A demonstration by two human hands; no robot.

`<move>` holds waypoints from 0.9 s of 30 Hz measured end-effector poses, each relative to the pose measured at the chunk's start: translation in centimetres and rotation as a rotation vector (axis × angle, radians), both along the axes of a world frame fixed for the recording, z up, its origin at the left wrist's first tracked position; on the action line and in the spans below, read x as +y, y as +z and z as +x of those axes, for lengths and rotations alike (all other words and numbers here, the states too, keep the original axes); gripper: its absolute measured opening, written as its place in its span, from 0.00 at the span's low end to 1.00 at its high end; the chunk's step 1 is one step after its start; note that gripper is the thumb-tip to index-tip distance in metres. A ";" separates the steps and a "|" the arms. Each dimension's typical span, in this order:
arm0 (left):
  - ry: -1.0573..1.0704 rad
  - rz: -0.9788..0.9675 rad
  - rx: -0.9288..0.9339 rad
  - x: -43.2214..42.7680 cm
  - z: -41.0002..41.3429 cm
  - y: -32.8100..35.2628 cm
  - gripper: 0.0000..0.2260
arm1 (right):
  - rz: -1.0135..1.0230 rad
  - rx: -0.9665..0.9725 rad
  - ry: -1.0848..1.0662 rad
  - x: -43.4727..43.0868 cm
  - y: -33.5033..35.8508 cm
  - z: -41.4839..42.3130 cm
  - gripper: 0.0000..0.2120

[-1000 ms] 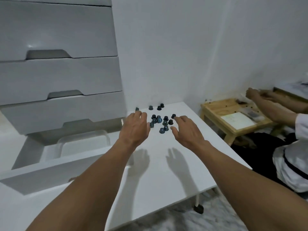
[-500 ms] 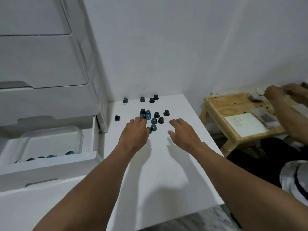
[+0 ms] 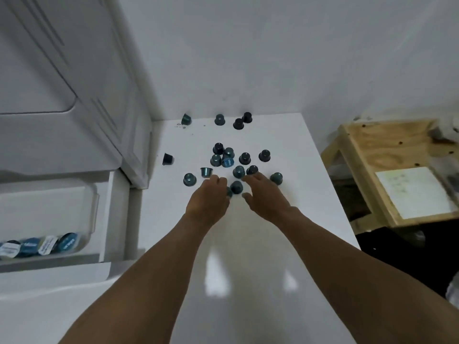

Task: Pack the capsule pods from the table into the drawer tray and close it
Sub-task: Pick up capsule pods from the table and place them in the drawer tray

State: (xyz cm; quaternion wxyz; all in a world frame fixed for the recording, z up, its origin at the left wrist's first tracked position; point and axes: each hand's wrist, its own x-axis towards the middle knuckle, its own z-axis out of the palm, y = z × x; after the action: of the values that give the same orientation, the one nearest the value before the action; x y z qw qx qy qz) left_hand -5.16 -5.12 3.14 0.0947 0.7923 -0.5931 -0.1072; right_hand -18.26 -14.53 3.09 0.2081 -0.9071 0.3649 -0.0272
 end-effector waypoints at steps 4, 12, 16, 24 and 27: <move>0.024 0.058 0.086 -1.8 1.4 -2.5 0.14 | 0.053 0.051 0.031 -1.5 -2.5 1.9 0.18; 0.010 0.006 0.103 -3.1 2.0 -5.2 0.11 | 0.075 0.048 0.041 -3.1 -4.9 3.1 0.16; -0.004 -0.002 0.078 -2.9 1.9 -5.4 0.11 | 0.073 0.042 0.039 -3.1 -4.8 3.5 0.11; 0.018 0.049 0.032 -1.2 2.1 -2.0 0.10 | 0.028 0.022 0.045 -1.4 -1.9 2.5 0.10; -0.022 0.009 -0.046 0.5 1.4 0.3 0.08 | -0.012 -0.032 0.045 -0.2 0.1 1.8 0.07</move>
State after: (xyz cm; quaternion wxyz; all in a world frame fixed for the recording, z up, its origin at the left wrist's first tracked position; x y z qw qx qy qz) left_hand -3.81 -4.63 3.46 0.0763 0.7885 -0.6032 -0.0926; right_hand -16.49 -14.70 3.23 0.2091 -0.9157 0.3410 -0.0389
